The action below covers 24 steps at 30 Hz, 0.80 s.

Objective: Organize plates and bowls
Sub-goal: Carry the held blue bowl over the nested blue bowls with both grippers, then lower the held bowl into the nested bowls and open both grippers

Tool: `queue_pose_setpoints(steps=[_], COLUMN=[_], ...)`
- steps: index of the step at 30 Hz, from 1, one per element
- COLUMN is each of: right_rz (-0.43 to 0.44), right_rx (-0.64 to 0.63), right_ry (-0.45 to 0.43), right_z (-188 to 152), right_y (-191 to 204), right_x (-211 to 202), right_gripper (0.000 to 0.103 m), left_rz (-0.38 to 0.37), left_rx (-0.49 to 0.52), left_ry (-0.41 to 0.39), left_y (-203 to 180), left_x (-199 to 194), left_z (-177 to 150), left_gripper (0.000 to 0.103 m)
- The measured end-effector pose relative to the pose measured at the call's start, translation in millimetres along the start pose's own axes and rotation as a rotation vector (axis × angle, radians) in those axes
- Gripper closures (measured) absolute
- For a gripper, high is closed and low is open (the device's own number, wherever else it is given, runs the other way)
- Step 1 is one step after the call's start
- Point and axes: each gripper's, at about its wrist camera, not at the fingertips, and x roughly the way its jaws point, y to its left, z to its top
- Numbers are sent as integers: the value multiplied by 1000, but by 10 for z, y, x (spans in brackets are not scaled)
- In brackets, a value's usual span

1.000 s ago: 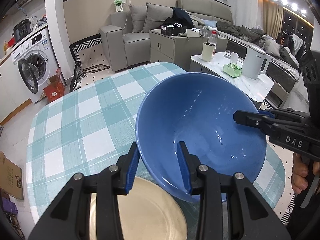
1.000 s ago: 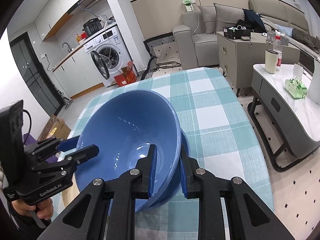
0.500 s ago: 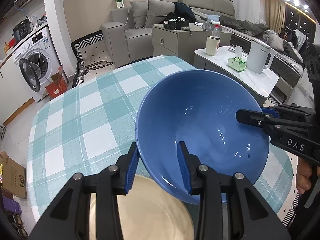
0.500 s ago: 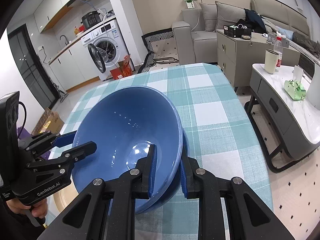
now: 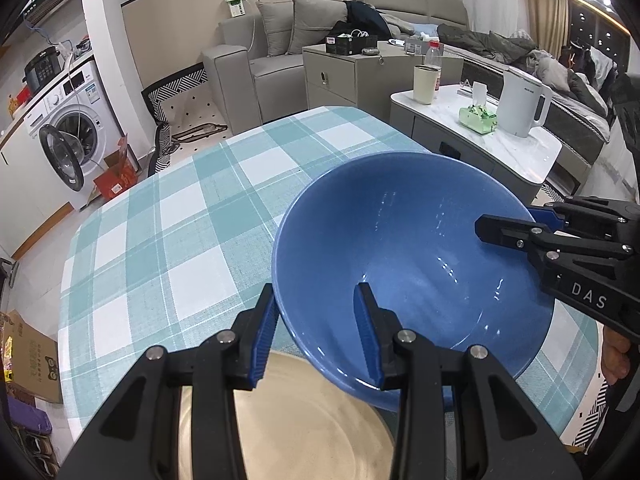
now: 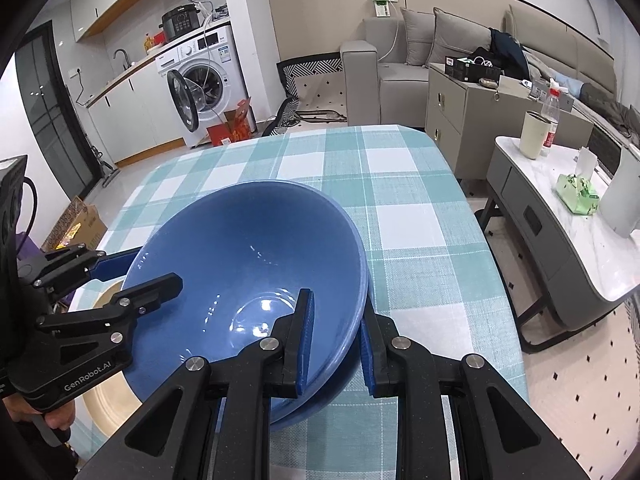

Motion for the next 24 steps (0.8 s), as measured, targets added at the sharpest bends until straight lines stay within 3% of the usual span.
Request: queue_pose_setpoints(steps=[7, 15, 24], right_rz=[-41, -173, -216], right_rx=[-38, -151, -186], right_ry=[-17, -42, -48], right_z=[-28, -117, -170], right_y=[67, 206, 241], right_x=[-5, 13, 40], right_gripper=[81, 81, 79], left_rz=[45, 50, 67], left_rx=[31, 46, 68], left_ry=[-17, -14, -19], left_y=[-55, -94, -111], left_x=[14, 49, 78], left_z=[-22, -52, -71], left_gripper=[66, 66, 66])
